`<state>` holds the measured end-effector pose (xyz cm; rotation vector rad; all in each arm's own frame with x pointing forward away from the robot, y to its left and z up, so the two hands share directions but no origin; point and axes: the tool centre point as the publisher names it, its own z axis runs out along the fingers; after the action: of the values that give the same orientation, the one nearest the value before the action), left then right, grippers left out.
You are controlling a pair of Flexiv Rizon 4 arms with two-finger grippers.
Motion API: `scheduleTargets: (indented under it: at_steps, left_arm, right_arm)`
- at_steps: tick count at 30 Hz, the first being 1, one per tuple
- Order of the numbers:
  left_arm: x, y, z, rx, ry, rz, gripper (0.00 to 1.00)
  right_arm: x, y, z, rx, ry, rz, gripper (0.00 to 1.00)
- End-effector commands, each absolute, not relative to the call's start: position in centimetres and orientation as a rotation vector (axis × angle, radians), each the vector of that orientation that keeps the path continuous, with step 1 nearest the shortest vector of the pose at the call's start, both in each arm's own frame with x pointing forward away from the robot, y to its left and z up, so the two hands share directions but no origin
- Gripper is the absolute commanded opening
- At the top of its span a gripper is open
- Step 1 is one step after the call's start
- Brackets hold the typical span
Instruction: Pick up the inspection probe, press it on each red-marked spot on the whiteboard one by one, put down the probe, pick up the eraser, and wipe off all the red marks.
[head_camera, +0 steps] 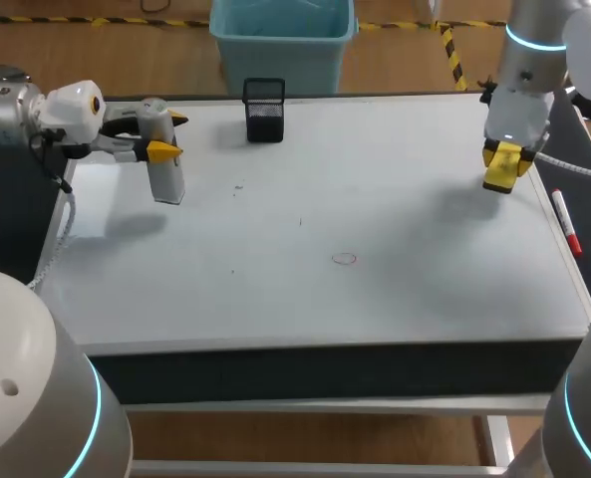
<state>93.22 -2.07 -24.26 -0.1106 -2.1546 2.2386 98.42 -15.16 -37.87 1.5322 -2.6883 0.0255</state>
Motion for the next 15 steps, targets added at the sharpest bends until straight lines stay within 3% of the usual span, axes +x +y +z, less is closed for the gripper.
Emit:
scheduleTargets:
  at_steps: [1,15]
  left_arm:
    - [91.2,-4.1,-24.0,-0.157,-2.166,2.232,0.00]
    - [82.9,-14.7,-23.6,-0.446,-2.007,2.198,0.00]
  right_arm:
    - [98.4,-15.2,-37.8,1.535,-2.687,0.029,0.00]
    - [98.4,-15.2,-37.8,1.535,-2.687,0.029,0.00]
